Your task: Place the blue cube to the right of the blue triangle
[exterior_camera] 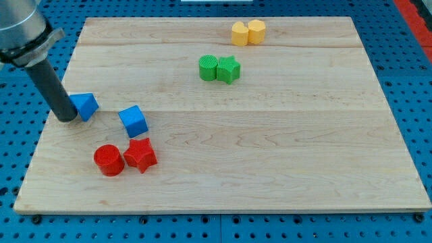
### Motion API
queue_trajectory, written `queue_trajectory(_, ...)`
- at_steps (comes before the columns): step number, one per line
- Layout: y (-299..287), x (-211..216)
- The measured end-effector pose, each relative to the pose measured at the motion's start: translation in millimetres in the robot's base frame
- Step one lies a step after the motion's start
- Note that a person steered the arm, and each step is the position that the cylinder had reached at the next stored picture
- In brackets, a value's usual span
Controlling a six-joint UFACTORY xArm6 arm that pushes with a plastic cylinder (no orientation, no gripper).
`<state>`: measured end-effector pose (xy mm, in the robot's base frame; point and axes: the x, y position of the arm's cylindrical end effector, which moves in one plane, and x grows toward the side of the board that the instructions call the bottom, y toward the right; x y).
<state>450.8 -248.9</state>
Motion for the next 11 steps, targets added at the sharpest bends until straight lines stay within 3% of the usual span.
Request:
queue_trajectory(2, 52.2, -6.7)
queue_trajectory(3, 52.7, 32.8)
queue_trajectory(4, 76.8, 42.5)
queue_trajectory(7, 178.4, 13.9)
queue_trajectory(9, 182.6, 4.7)
queue_trajectory(11, 211.1, -30.4)
